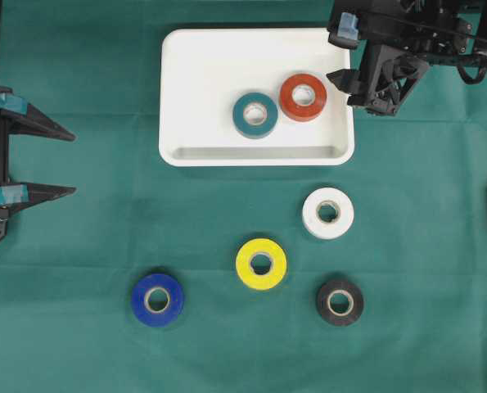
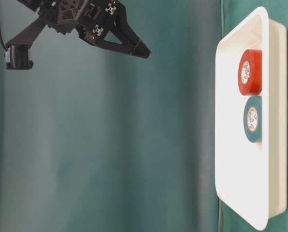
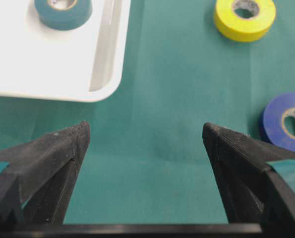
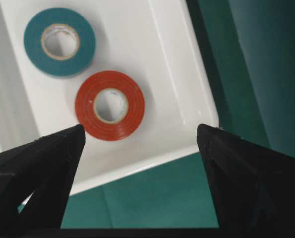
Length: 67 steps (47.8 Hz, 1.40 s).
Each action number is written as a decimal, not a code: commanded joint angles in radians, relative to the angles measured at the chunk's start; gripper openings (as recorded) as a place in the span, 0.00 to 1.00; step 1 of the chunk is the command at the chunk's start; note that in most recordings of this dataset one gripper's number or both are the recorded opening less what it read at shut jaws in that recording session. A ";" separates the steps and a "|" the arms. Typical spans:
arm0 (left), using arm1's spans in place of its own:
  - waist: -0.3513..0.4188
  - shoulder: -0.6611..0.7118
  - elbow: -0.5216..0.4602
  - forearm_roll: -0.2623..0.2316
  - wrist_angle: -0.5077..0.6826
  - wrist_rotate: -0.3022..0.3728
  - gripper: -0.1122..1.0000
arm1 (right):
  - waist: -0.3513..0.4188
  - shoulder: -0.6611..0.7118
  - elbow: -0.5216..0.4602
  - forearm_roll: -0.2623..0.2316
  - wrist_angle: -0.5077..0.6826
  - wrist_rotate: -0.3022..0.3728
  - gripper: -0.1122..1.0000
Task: Pick up the tape from a random location and place it into the white case.
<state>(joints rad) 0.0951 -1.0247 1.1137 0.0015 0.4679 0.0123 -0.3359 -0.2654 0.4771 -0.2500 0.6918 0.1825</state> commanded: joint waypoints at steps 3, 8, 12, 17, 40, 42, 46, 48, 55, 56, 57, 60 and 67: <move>0.000 0.006 -0.012 -0.002 -0.005 -0.002 0.97 | 0.049 -0.018 -0.008 0.002 -0.032 0.015 0.87; 0.000 0.006 -0.012 -0.002 -0.005 -0.002 0.97 | 0.109 -0.020 -0.005 0.002 -0.058 0.029 0.87; 0.000 0.003 -0.012 -0.002 -0.005 -0.002 0.97 | 0.169 -0.020 -0.002 0.002 -0.075 0.044 0.87; 0.000 0.003 -0.014 -0.002 -0.005 -0.002 0.97 | 0.235 -0.020 0.005 0.002 -0.092 0.061 0.87; 0.000 0.003 -0.012 -0.002 -0.005 0.000 0.97 | 0.348 -0.087 0.064 0.000 -0.133 0.080 0.87; 0.000 0.002 -0.012 -0.002 -0.005 0.000 0.97 | 0.348 -0.109 0.081 0.000 -0.138 0.080 0.87; 0.000 0.002 -0.012 -0.002 -0.005 0.000 0.97 | 0.348 -0.160 0.118 0.000 -0.156 0.080 0.87; 0.000 0.003 -0.012 -0.002 -0.005 0.000 0.97 | 0.348 -0.198 0.143 0.002 -0.169 0.080 0.87; 0.000 0.002 -0.012 -0.002 -0.005 0.000 0.97 | 0.348 -0.311 0.206 0.000 -0.184 0.081 0.87; 0.000 0.002 -0.012 -0.002 -0.005 0.000 0.97 | 0.348 -0.327 0.215 0.002 -0.186 0.080 0.87; 0.000 0.002 -0.012 -0.002 -0.005 0.000 0.97 | 0.348 -0.342 0.225 0.000 -0.187 0.081 0.87; 0.000 0.002 -0.012 -0.002 -0.005 0.000 0.97 | 0.348 -0.388 0.253 0.002 -0.199 0.081 0.87; 0.000 0.002 -0.012 -0.002 -0.005 0.000 0.97 | 0.348 -0.480 0.328 0.002 -0.255 0.083 0.87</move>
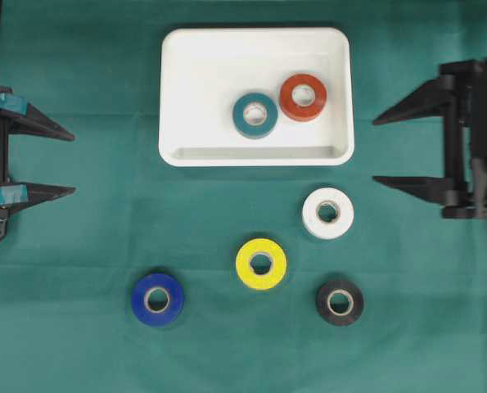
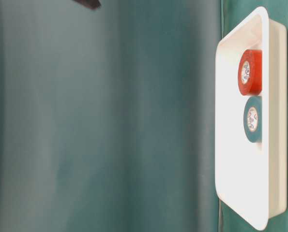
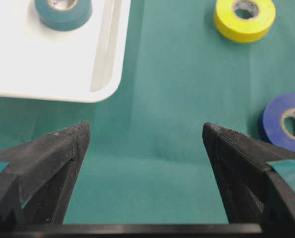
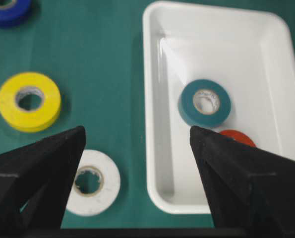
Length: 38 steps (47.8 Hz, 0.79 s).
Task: Pick up the tape from a random location and place it into the white case.
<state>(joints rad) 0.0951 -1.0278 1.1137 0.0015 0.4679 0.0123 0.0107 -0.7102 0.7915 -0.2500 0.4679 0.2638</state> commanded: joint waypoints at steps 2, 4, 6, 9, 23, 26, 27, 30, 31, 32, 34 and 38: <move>0.000 0.006 -0.012 -0.002 -0.005 0.002 0.97 | 0.002 -0.054 0.035 0.002 -0.041 0.002 0.87; 0.000 0.006 -0.012 -0.002 -0.005 0.000 0.97 | 0.002 -0.071 0.054 0.002 -0.052 0.002 0.87; 0.000 0.006 -0.012 -0.002 -0.005 0.000 0.97 | 0.002 -0.084 0.075 0.002 -0.061 0.002 0.87; 0.000 0.005 -0.012 -0.002 -0.005 0.000 0.97 | 0.002 -0.109 0.109 0.002 -0.081 0.002 0.87; 0.000 0.006 -0.011 -0.002 -0.005 0.002 0.97 | 0.002 -0.170 0.268 0.012 -0.238 0.003 0.87; 0.000 0.006 -0.011 -0.002 -0.005 0.002 0.97 | 0.002 -0.176 0.295 0.017 -0.267 0.003 0.87; 0.000 0.005 -0.009 -0.002 -0.005 0.002 0.97 | 0.002 -0.178 0.302 0.018 -0.275 0.003 0.87; 0.000 0.006 -0.008 -0.002 -0.005 0.002 0.97 | 0.000 -0.181 0.322 0.023 -0.295 0.003 0.87; 0.000 0.006 -0.008 -0.002 -0.005 0.002 0.97 | -0.002 -0.181 0.330 0.025 -0.299 0.003 0.87; 0.000 0.006 -0.006 -0.002 -0.005 0.002 0.97 | -0.003 -0.181 0.334 0.028 -0.304 0.003 0.87; 0.000 0.005 -0.003 -0.002 -0.005 0.002 0.97 | -0.005 -0.179 0.348 0.032 -0.313 0.003 0.87; 0.000 0.006 0.000 -0.002 -0.005 0.002 0.97 | -0.012 -0.178 0.368 0.043 -0.328 0.003 0.87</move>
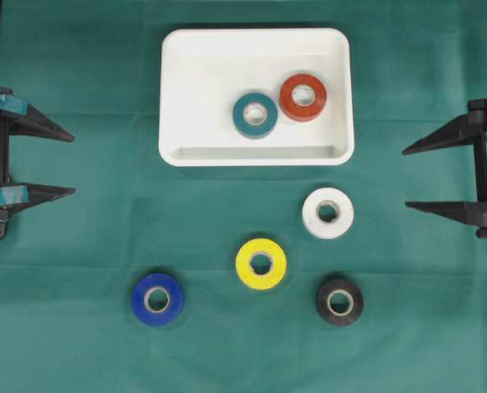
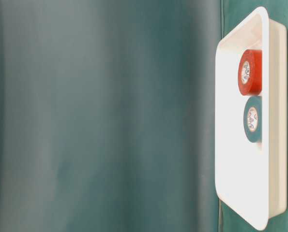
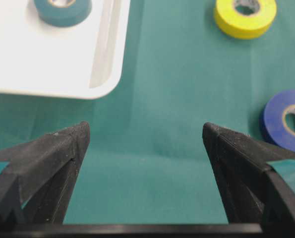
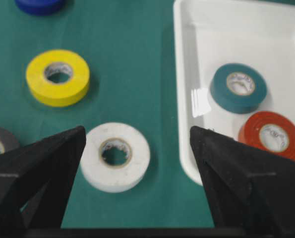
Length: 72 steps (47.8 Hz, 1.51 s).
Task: Pick up the tape from a random location and place it into the white case.
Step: 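Move the open left gripper toward the white tape roll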
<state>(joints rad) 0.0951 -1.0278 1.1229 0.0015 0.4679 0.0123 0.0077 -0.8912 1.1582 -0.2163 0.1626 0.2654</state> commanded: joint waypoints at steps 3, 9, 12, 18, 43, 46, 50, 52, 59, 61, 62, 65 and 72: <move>0.000 0.005 -0.008 -0.002 -0.006 0.002 0.97 | -0.012 0.003 0.006 0.015 -0.028 0.002 0.87; 0.000 0.005 -0.008 -0.002 -0.006 0.002 0.97 | -0.012 -0.002 0.002 0.015 -0.028 0.002 0.87; 0.000 0.005 -0.006 -0.002 -0.006 0.002 0.97 | -0.012 -0.009 0.002 0.015 -0.028 0.002 0.87; 0.000 0.005 -0.008 -0.002 -0.006 0.000 0.97 | -0.012 -0.017 -0.002 0.015 -0.025 0.002 0.87; -0.164 0.006 -0.006 -0.009 -0.018 -0.055 0.97 | -0.012 -0.023 -0.005 0.015 -0.028 0.000 0.87; -0.164 0.009 -0.006 -0.009 -0.020 -0.055 0.97 | -0.014 -0.023 -0.005 0.015 -0.028 0.000 0.87; -0.164 0.014 -0.006 -0.009 -0.025 -0.055 0.97 | -0.014 -0.023 -0.005 0.015 -0.028 0.000 0.87; -0.164 0.015 -0.006 -0.009 -0.028 -0.055 0.97 | -0.014 -0.023 -0.005 0.015 -0.028 0.000 0.87; -0.164 0.034 -0.006 -0.008 -0.092 -0.055 0.97 | -0.012 -0.023 -0.006 0.015 -0.028 0.000 0.87; -0.166 0.046 -0.008 -0.009 -0.117 -0.055 0.97 | -0.014 -0.023 -0.006 0.015 -0.028 0.000 0.87; -0.166 0.054 -0.008 -0.008 -0.130 -0.055 0.97 | -0.014 -0.023 -0.006 0.015 -0.028 0.002 0.87; -0.170 0.081 -0.012 -0.009 -0.169 -0.054 0.97 | -0.014 -0.023 -0.005 0.015 -0.028 0.000 0.87; -0.172 0.178 -0.035 -0.009 -0.264 -0.054 0.97 | -0.014 -0.021 -0.006 0.015 -0.028 0.000 0.87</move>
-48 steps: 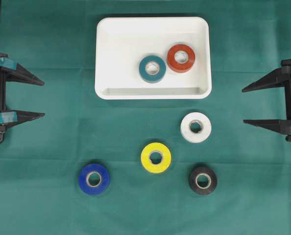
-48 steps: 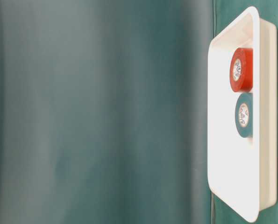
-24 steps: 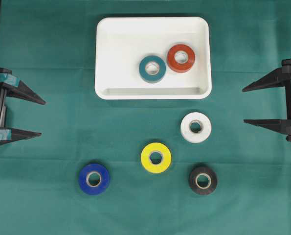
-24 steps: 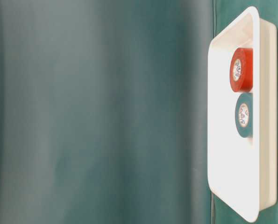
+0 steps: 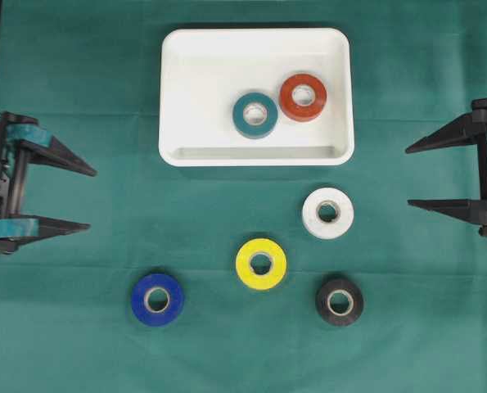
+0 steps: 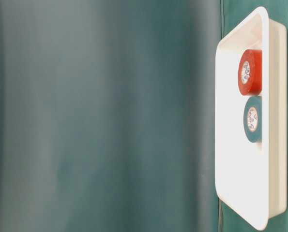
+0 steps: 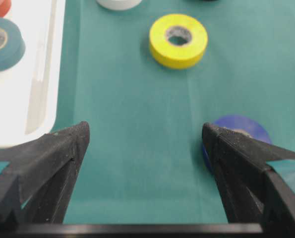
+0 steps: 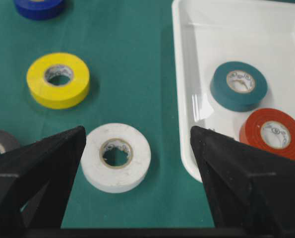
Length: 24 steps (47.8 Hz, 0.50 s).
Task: Pick up the tape from a random location and place it into the white case.
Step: 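Move the open left gripper toward the white tape roll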
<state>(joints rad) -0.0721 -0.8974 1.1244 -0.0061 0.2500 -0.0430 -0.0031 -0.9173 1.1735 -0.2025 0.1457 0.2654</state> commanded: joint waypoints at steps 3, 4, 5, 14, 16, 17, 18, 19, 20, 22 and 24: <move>-0.005 0.091 -0.049 -0.002 -0.075 0.002 0.97 | -0.003 0.005 -0.021 0.000 -0.011 0.000 0.87; -0.005 0.104 -0.054 -0.002 -0.084 0.002 0.97 | -0.003 0.005 -0.020 0.000 -0.011 0.000 0.87; -0.005 0.120 -0.058 -0.002 -0.095 0.002 0.97 | -0.002 0.005 -0.020 0.000 -0.011 0.000 0.87; -0.005 0.273 -0.150 0.000 -0.152 0.003 0.97 | -0.003 0.008 -0.020 -0.002 -0.008 0.000 0.87; -0.005 0.308 -0.176 0.000 -0.155 0.005 0.97 | -0.003 0.008 -0.020 -0.003 -0.008 0.000 0.87; -0.005 0.327 -0.190 0.000 -0.155 0.006 0.97 | -0.003 0.006 -0.020 -0.002 -0.008 -0.002 0.87; -0.005 0.344 -0.206 0.000 -0.155 0.008 0.97 | -0.003 0.008 -0.020 -0.002 -0.008 0.000 0.87; -0.005 0.362 -0.219 0.000 -0.155 0.008 0.97 | -0.003 0.008 -0.020 -0.002 -0.008 -0.002 0.87; -0.005 0.379 -0.233 0.002 -0.155 0.009 0.97 | -0.003 0.006 -0.018 -0.002 -0.008 -0.002 0.87; -0.005 0.414 -0.261 0.002 -0.155 0.009 0.97 | -0.002 0.008 -0.018 -0.002 -0.008 -0.002 0.87; -0.005 0.457 -0.298 0.002 -0.155 0.011 0.97 | -0.003 0.006 -0.020 -0.003 -0.008 -0.002 0.87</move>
<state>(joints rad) -0.0736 -0.4955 0.9004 -0.0061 0.1043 -0.0353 -0.0046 -0.9158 1.1735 -0.2040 0.1442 0.2654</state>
